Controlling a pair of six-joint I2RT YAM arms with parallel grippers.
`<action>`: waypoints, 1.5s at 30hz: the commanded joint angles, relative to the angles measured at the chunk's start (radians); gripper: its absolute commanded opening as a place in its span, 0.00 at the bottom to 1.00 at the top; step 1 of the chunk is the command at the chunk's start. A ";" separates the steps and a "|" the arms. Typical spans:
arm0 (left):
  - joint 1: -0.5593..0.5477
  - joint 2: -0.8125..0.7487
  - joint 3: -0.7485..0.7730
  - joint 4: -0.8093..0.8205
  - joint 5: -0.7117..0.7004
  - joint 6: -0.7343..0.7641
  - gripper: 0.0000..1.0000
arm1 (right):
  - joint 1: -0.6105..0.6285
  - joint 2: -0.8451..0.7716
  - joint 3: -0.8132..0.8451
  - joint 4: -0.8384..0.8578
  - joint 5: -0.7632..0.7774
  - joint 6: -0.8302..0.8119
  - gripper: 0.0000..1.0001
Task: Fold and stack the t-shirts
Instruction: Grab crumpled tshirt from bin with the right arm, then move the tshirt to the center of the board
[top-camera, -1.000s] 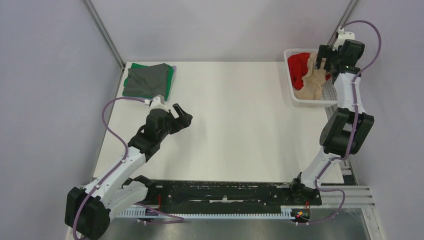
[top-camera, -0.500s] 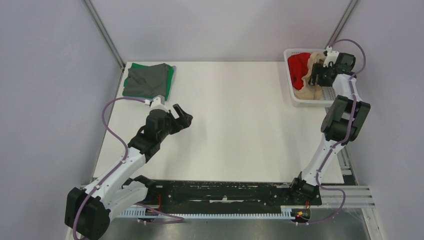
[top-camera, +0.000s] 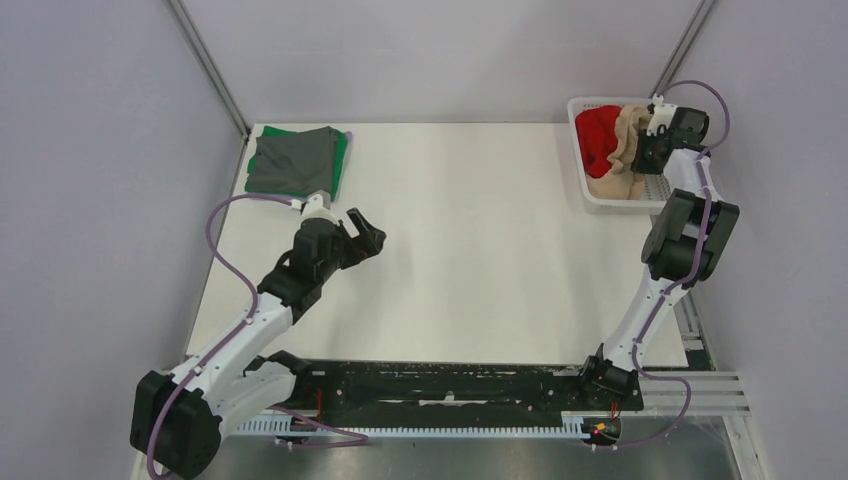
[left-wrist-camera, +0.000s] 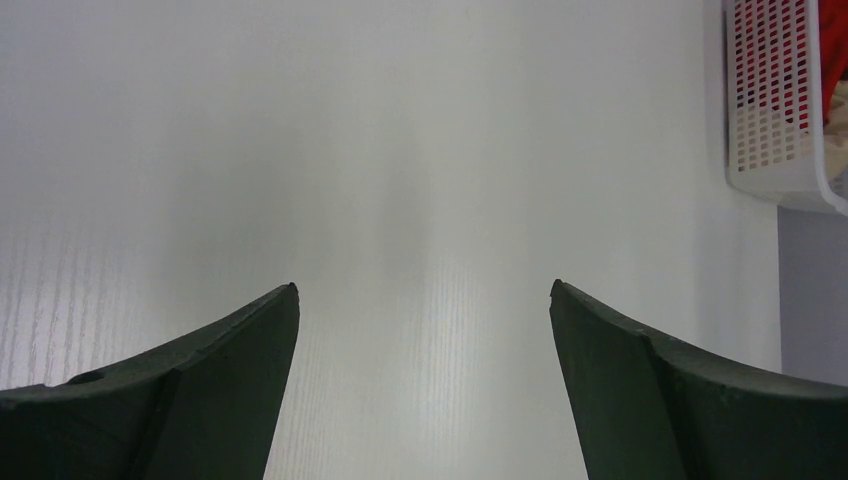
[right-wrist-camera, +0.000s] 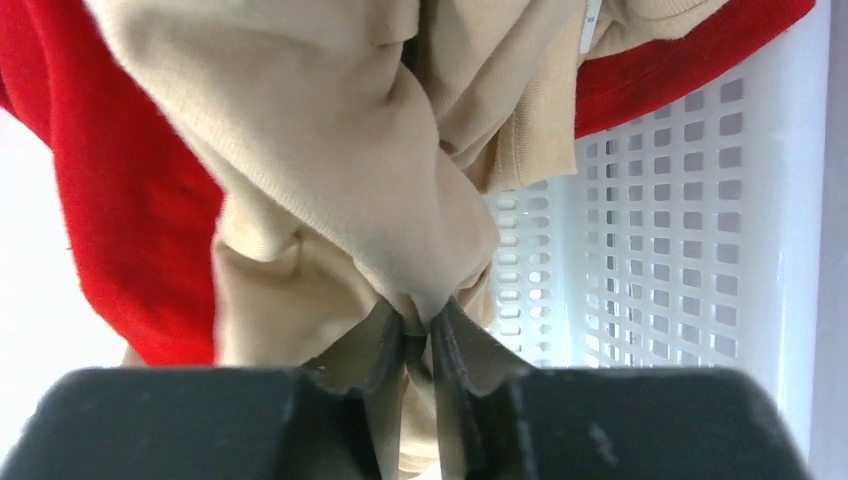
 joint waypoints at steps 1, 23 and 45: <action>-0.001 -0.014 0.007 0.032 -0.007 0.033 1.00 | -0.001 -0.034 0.001 0.060 -0.016 0.036 0.08; -0.001 -0.122 -0.007 -0.021 -0.058 0.037 1.00 | 0.003 -0.728 -0.270 0.752 0.366 0.250 0.00; -0.001 -0.195 0.006 -0.091 -0.079 0.020 1.00 | 0.262 -0.625 0.076 0.595 -0.341 0.640 0.00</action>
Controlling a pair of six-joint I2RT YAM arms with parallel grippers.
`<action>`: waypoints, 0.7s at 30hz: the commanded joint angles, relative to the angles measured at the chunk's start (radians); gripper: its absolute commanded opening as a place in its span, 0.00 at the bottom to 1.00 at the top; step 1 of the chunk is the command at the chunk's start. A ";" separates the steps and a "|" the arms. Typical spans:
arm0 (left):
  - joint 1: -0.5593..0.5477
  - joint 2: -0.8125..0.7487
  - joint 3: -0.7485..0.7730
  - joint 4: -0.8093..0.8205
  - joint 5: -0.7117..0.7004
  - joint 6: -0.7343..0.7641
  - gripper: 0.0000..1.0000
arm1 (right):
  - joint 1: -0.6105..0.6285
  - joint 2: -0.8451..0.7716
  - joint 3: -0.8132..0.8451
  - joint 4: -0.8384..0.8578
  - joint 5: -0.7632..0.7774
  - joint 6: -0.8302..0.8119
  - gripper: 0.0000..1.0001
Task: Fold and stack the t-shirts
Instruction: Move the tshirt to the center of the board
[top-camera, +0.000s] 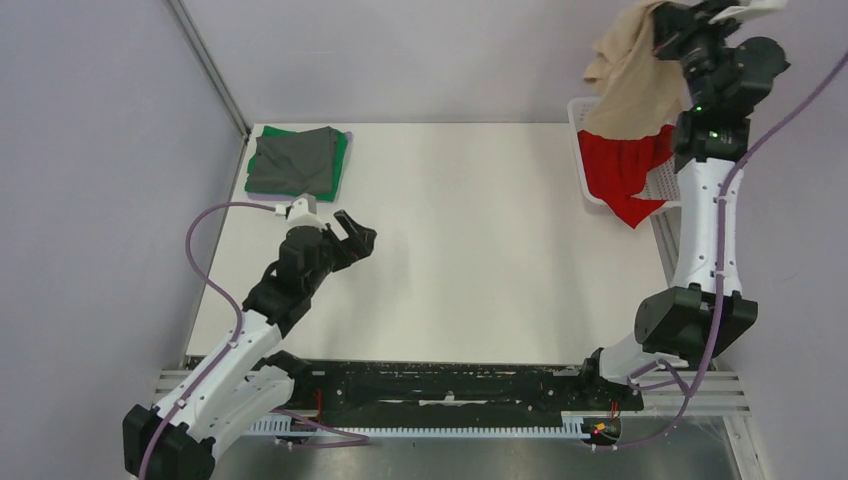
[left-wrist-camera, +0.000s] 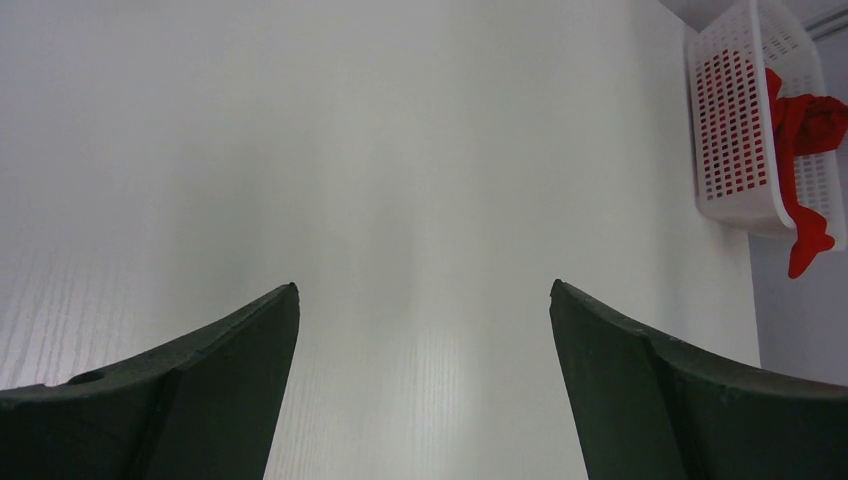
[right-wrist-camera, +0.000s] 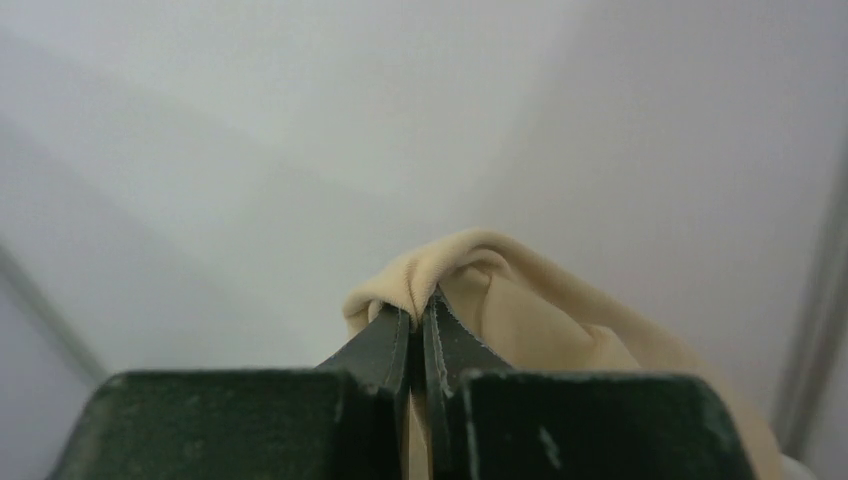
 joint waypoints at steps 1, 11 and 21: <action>-0.001 -0.067 0.014 -0.050 -0.041 0.007 1.00 | 0.206 -0.044 0.021 -0.026 -0.228 0.016 0.00; -0.001 -0.198 0.010 -0.268 -0.129 -0.074 1.00 | 0.593 -0.122 -0.329 -0.068 -0.284 -0.106 0.00; -0.001 -0.255 -0.010 -0.327 -0.145 -0.106 1.00 | 0.662 -0.152 -0.706 -0.183 -0.202 -0.159 0.06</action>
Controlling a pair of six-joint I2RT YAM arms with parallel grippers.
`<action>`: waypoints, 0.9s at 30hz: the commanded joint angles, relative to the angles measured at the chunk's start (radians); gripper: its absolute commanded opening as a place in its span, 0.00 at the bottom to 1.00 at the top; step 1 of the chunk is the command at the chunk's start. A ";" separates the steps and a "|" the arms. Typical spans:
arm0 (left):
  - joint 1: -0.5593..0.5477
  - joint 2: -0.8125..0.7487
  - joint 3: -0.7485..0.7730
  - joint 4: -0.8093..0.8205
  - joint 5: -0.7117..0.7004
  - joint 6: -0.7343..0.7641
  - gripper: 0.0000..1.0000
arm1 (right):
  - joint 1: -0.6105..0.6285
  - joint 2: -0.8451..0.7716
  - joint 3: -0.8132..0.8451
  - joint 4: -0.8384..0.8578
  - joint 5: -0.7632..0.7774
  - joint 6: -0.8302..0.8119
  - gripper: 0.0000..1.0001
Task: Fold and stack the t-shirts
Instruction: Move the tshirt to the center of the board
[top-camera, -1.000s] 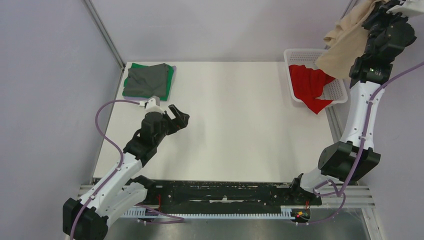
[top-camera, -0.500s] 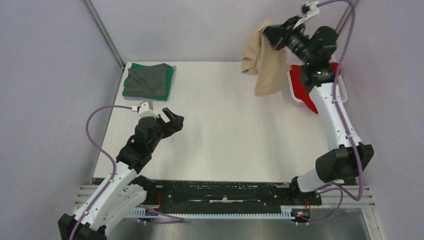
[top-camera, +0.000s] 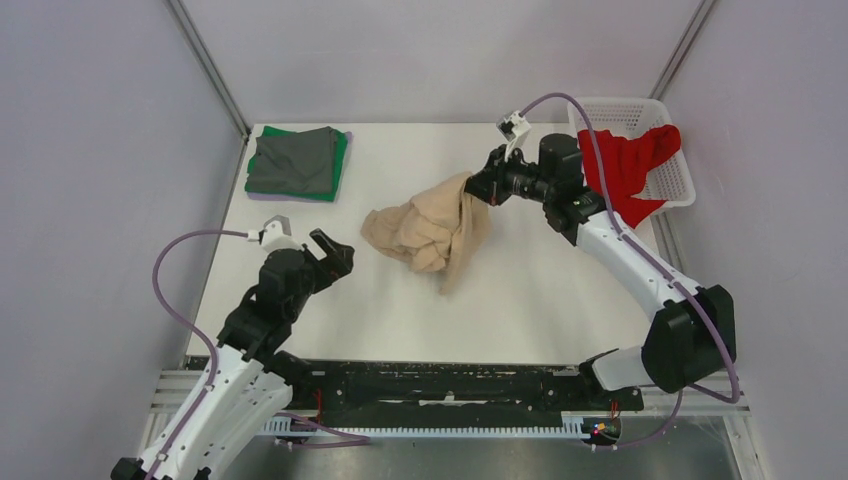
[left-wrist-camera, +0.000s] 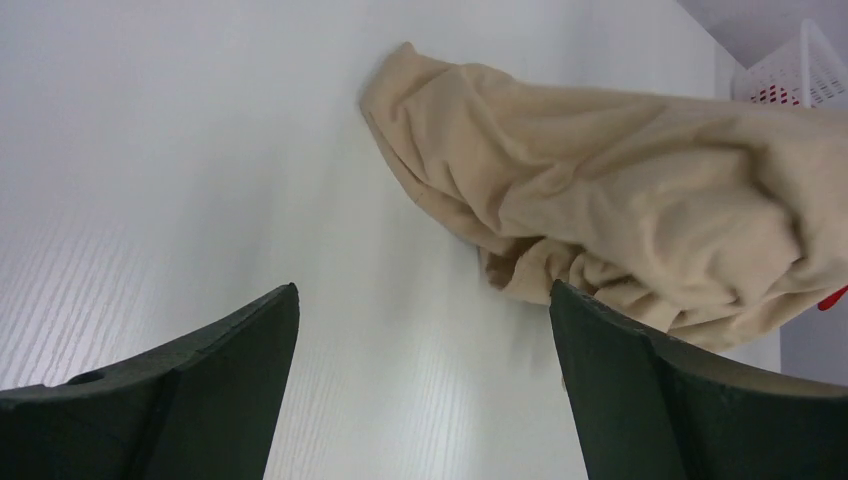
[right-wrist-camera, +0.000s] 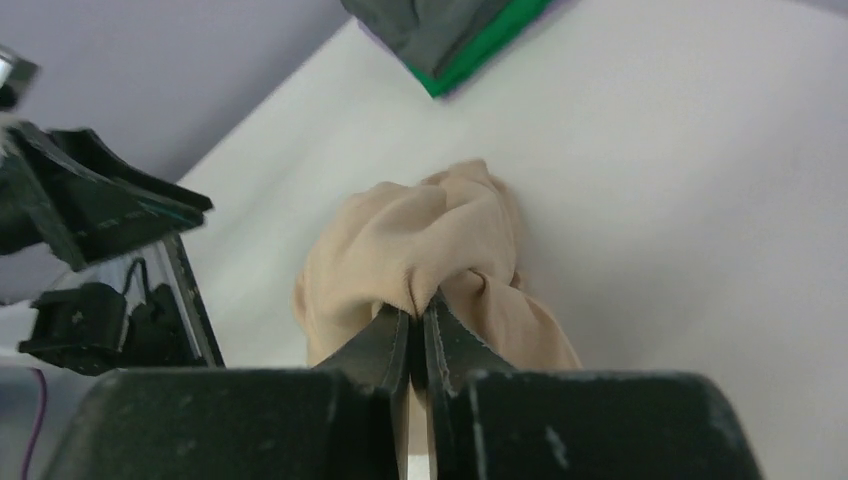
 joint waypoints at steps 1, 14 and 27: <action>-0.001 0.012 -0.011 -0.016 -0.023 -0.051 1.00 | -0.012 0.010 -0.094 -0.059 0.148 -0.074 0.14; 0.001 0.299 -0.027 0.212 0.073 -0.043 1.00 | -0.012 -0.488 -0.695 0.261 0.802 0.006 0.98; 0.026 0.860 0.249 0.386 0.197 0.017 0.99 | -0.013 -0.559 -0.880 0.104 0.624 0.065 0.95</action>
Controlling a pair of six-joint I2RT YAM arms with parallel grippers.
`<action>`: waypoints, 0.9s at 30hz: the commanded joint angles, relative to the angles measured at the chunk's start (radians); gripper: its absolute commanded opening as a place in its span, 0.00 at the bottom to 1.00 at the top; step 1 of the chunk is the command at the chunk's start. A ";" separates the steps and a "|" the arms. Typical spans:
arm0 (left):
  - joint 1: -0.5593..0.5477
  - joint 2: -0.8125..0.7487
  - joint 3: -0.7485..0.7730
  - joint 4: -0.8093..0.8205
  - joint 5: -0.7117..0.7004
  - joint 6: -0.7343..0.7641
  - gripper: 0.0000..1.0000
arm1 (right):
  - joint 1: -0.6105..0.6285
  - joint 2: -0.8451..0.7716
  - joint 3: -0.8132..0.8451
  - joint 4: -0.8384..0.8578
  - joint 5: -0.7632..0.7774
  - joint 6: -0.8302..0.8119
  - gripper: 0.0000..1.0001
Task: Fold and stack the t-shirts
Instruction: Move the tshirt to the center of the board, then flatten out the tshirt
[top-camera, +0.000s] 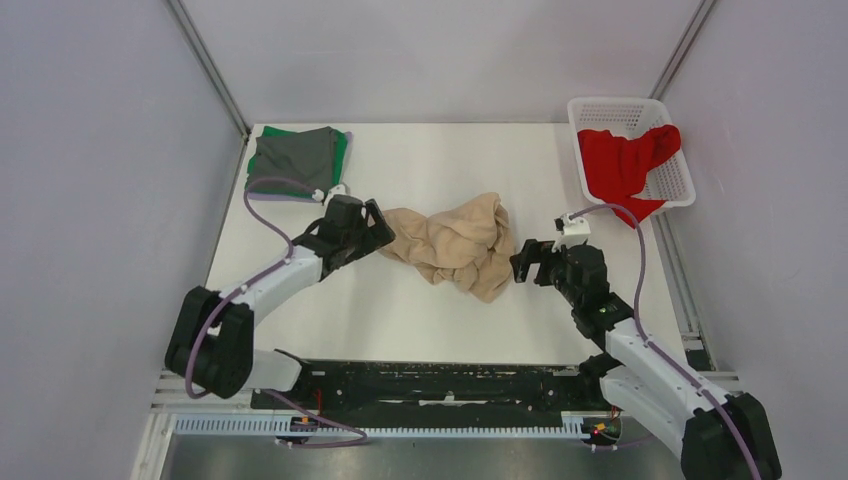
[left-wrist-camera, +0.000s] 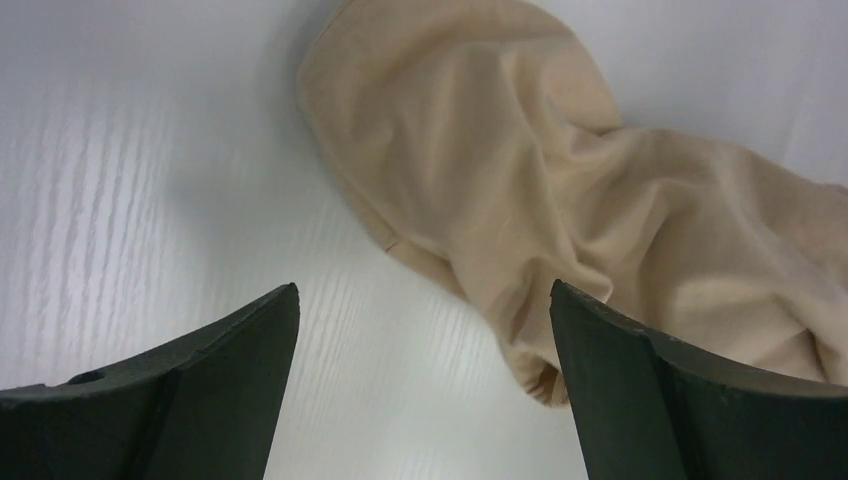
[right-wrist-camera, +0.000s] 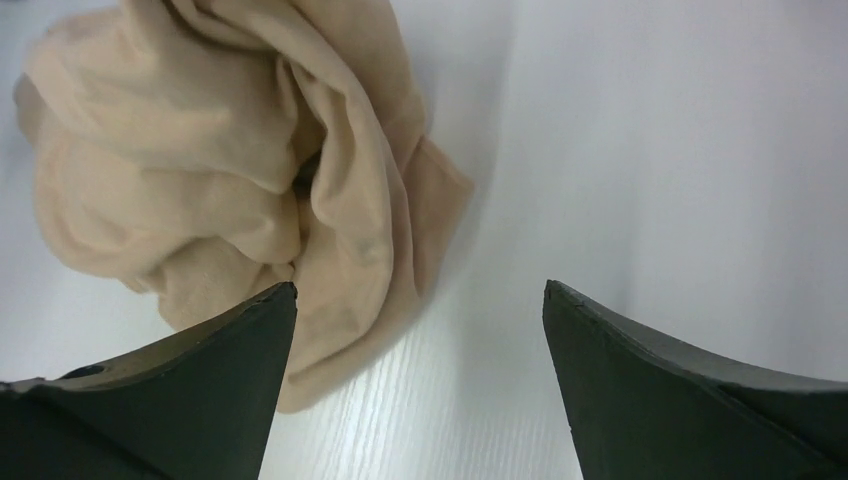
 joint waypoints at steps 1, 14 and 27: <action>0.011 0.133 0.112 0.086 0.022 0.034 0.99 | 0.000 0.068 -0.044 0.055 -0.096 0.026 0.93; 0.014 0.403 0.244 0.139 0.099 0.031 0.71 | 0.001 0.464 0.019 0.347 -0.202 0.005 0.78; 0.014 0.490 0.322 0.159 0.130 0.064 0.02 | 0.026 0.723 0.142 0.513 -0.255 -0.014 0.33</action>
